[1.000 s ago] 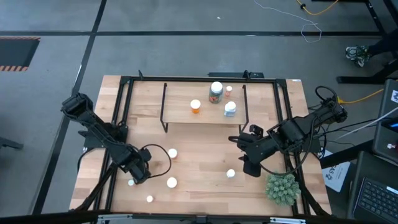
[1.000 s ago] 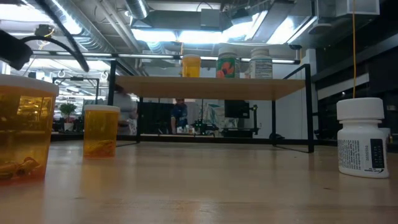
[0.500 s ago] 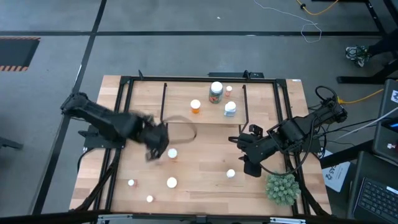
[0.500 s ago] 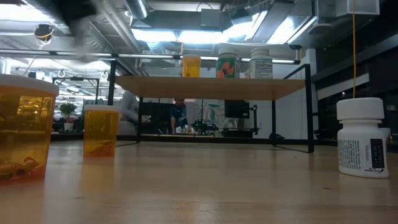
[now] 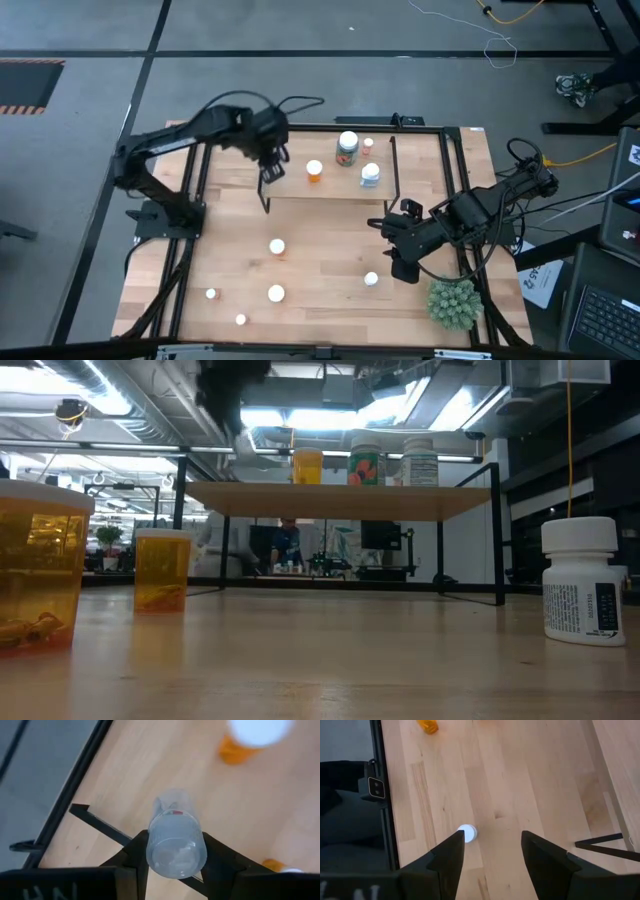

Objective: Pick and place medicine bottles onto shelf by color
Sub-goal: Put the transparent pill bottle on the shelf

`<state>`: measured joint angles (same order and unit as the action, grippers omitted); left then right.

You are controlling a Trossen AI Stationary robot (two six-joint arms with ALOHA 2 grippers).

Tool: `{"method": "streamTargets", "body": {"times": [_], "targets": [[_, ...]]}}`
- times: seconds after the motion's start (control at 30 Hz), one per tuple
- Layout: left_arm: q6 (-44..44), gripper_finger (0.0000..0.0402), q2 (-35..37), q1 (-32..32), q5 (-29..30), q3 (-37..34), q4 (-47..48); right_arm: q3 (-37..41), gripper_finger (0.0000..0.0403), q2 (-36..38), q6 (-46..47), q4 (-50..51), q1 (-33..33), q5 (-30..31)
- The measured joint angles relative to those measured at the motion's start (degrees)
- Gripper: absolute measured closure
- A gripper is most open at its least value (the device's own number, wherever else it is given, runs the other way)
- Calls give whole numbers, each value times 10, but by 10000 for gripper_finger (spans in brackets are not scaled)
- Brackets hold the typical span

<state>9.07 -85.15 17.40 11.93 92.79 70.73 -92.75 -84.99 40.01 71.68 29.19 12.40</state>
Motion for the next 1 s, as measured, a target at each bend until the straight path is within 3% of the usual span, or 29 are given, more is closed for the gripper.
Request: {"method": "streamTargets", "body": {"times": [0.3,0.47,1.0], "targets": [[-37,278,-70,89,-105,0,22,0,204,0,3,1,0,0],[-41,277,-93,97,-106,0,46,0,204,0,20,1,0,0],[-171,251,-94,76,-45,0,45,0,204,0,31,2,0,0]]}}
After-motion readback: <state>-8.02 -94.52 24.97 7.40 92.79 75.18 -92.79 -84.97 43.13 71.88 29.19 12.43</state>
